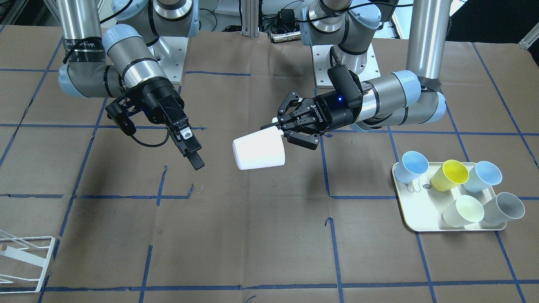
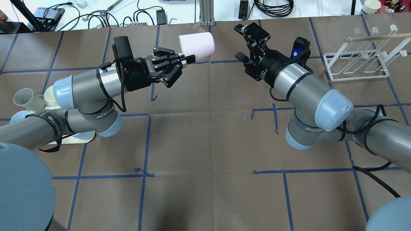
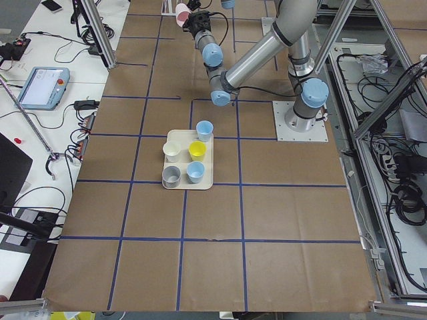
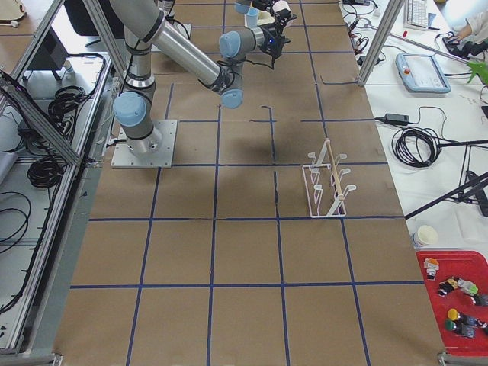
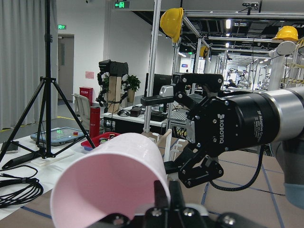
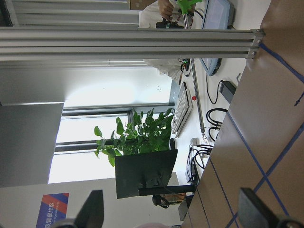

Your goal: Transfer IKEA cup to right arm and place on rack

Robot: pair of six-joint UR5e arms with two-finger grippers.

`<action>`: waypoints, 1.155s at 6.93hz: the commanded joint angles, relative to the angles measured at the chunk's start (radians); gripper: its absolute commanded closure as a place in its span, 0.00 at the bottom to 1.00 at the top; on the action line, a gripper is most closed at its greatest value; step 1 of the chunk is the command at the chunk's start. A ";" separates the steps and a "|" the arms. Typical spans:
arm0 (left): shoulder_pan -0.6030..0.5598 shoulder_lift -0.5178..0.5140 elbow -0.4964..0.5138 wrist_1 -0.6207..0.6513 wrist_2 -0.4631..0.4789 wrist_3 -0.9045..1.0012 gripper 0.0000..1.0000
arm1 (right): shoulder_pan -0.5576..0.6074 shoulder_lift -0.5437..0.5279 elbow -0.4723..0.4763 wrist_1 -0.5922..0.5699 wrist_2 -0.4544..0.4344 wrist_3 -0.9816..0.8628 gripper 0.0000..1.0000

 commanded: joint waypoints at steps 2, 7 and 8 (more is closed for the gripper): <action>-0.061 -0.008 0.006 0.000 0.096 -0.010 0.99 | 0.058 -0.012 0.033 -0.074 -0.172 0.090 0.00; -0.063 -0.002 0.006 0.002 0.096 -0.014 0.98 | 0.132 0.025 0.009 -0.071 -0.235 0.100 0.00; -0.063 -0.002 0.006 0.002 0.096 -0.014 0.97 | 0.144 0.031 0.001 -0.063 -0.236 0.100 0.00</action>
